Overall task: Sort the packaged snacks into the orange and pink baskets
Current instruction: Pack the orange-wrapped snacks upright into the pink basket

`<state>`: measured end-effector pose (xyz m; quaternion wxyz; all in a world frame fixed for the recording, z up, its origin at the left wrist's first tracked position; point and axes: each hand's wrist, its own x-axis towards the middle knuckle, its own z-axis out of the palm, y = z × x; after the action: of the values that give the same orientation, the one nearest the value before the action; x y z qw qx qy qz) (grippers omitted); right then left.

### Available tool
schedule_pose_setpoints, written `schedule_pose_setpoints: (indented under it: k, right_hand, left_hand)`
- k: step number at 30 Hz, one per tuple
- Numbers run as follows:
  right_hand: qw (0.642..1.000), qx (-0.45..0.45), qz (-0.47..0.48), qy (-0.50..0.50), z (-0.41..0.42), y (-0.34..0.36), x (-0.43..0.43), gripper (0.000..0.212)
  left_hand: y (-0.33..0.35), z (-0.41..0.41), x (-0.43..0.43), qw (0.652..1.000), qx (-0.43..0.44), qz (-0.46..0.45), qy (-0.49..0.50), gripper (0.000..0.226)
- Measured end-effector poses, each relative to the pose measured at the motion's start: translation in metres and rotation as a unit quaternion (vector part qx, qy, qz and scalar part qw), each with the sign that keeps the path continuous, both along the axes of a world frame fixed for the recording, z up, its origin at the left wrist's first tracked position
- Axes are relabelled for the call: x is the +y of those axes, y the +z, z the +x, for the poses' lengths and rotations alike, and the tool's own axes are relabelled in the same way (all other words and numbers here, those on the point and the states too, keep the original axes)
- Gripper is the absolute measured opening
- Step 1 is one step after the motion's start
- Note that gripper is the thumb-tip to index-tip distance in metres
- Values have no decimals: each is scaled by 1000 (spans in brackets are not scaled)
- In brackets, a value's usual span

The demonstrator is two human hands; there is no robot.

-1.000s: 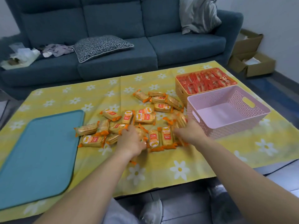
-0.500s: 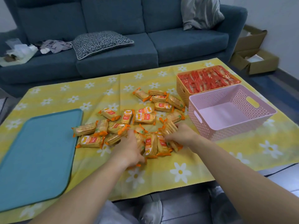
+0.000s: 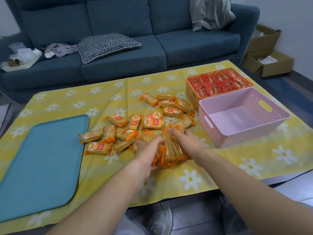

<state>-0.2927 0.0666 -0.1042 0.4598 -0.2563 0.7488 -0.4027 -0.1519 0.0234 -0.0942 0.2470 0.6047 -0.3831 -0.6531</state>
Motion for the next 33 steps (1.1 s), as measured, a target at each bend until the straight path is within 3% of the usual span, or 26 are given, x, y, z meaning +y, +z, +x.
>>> schedule_pose_setpoints:
  k: [4,7,9,14,17,19,23,25,30,33]
  right_hand:
    - [998,-65,-9,-19,-2,0,2,97]
    - [993,-119,8,-6,-10,1,4,96]
    - [991,-131,8,1,-15,0,6,84]
    - [981,-194,-17,-14,-23,1,10,91]
    - [972,-230,-38,5,-30,12,14,73]
    - [974,-214,-69,15,-35,24,17,62]
    - [981,-80,-176,-5,-60,64,25,41]
    - [977,-22,-208,-38,-83,86,32,42]
    - [970,38,-192,-142,-141,87,42,53]
    - [970,-17,-160,-184,-156,78,40,37]
  left_hand:
    - [3,-2,-6,997,58,42,-4,86]
    - [9,-3,-4,995,52,67,-57,51]
    - [9,-7,-3,992,46,82,-78,29]
    - [15,-18,2,994,51,63,-72,29]
    - [19,-23,5,994,56,48,-75,27]
    - [26,-27,7,995,61,20,-75,31]
    - [54,-56,16,986,144,-30,-73,27]
    - [68,-84,18,980,175,-59,-77,25]
    - [76,-169,18,974,192,-59,-104,45]
    - [60,-202,12,978,157,-64,-123,92]
